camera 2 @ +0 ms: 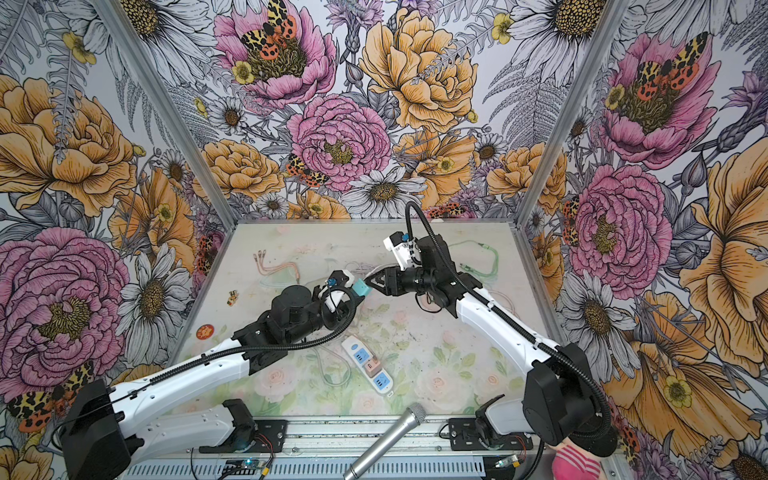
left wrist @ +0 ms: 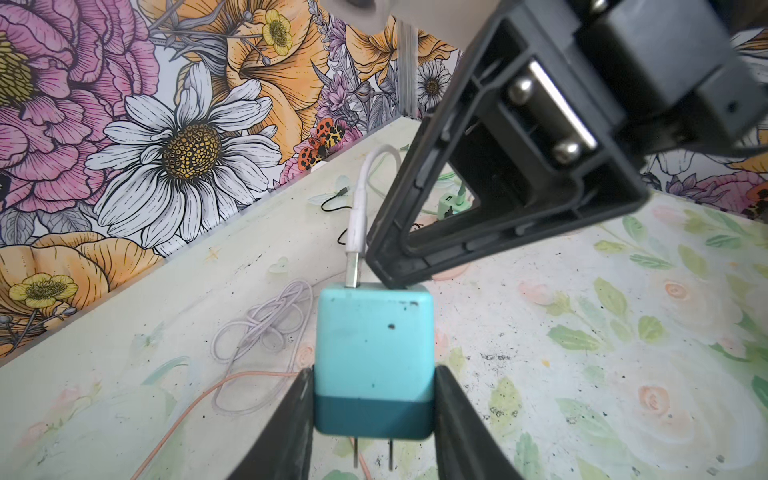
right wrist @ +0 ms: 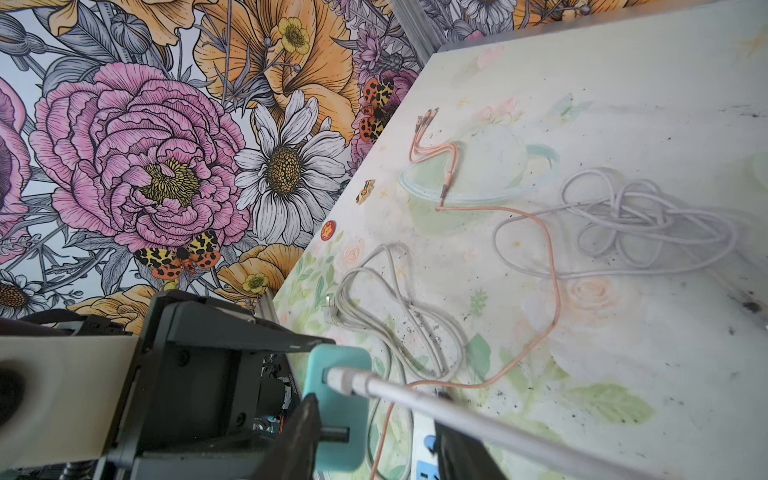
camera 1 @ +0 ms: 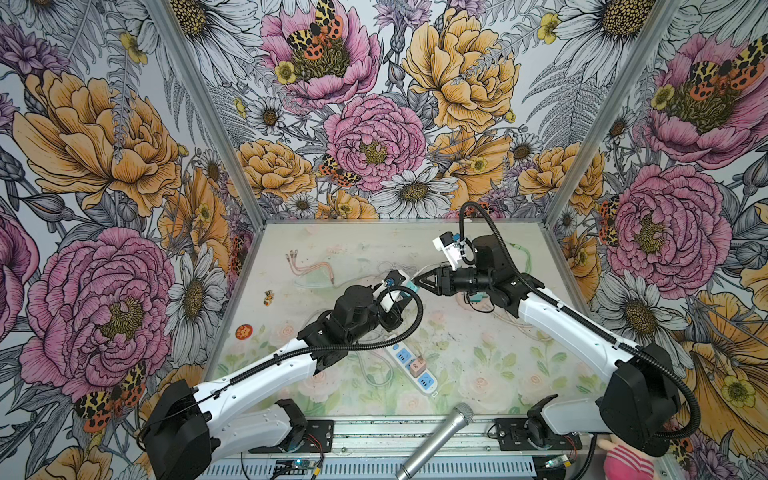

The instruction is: Insert the plug

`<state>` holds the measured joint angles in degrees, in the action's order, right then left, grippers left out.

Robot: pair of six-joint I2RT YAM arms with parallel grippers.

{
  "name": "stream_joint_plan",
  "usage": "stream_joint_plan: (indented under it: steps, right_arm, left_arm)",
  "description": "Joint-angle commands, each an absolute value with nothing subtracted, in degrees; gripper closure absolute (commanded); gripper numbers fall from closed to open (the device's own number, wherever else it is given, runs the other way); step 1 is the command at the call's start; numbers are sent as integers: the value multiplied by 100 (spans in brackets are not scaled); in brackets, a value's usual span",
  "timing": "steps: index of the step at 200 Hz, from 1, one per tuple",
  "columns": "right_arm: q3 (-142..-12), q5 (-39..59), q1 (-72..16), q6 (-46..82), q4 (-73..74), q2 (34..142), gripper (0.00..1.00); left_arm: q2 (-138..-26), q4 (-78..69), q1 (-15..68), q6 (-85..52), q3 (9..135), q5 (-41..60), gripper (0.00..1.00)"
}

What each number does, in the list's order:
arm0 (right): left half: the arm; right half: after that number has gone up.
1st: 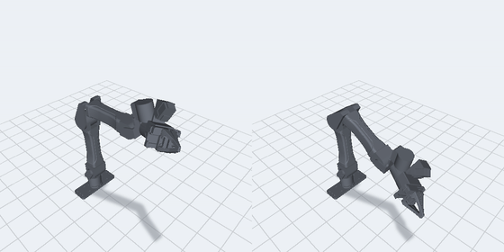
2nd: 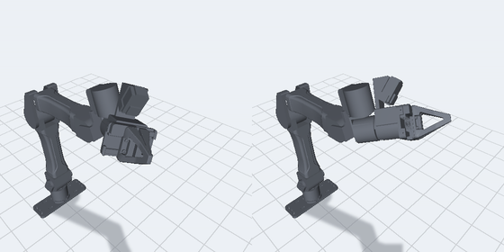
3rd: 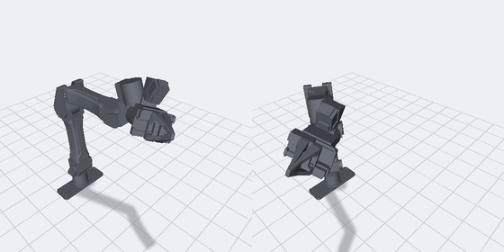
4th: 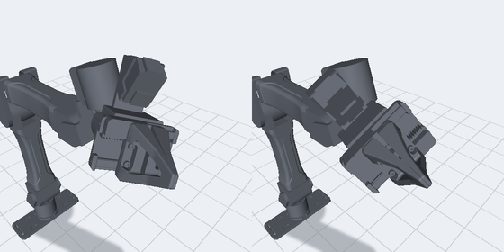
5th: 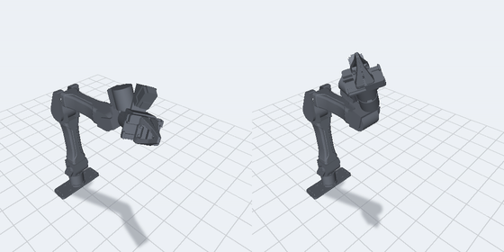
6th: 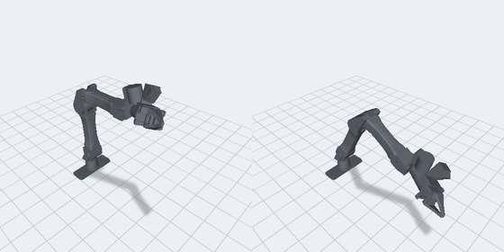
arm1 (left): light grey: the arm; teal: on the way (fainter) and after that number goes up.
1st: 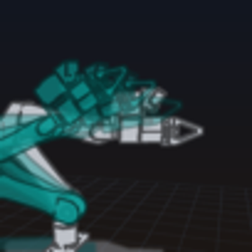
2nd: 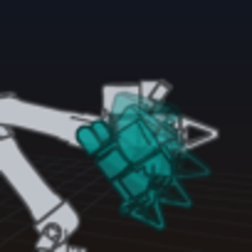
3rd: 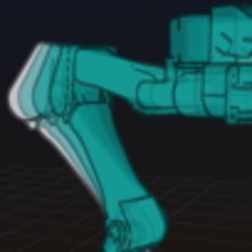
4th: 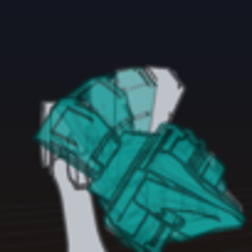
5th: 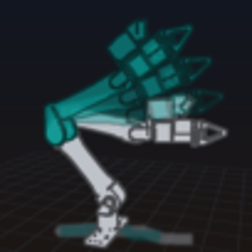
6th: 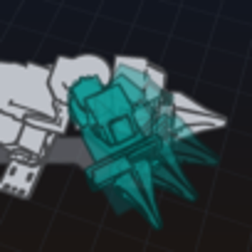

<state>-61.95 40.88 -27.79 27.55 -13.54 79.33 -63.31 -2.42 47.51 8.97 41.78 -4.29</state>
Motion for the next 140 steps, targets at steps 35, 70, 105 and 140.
stream_joint_plan:
  steps: [35,70,105,140]
  right_arm:
    - [-6243,4351,-2807,2751,-1485,7912,51]
    - [-6244,4188,-2795,2736,-1477,7757,48]
    - [-6249,3958,-2794,2717,-1476,7619,45]
    - [-6241,3656,-2777,2732,-1463,7460,44]
  left_arm:
    - [-6442,-611,4682,871,4337,-474,76]
    - [-6527,-619,4684,862,4358,-435,78]
    - [-6447,-593,4685,888,4308,-416,79]
    - [-6400,-527,4684,928,4262,-354,80]
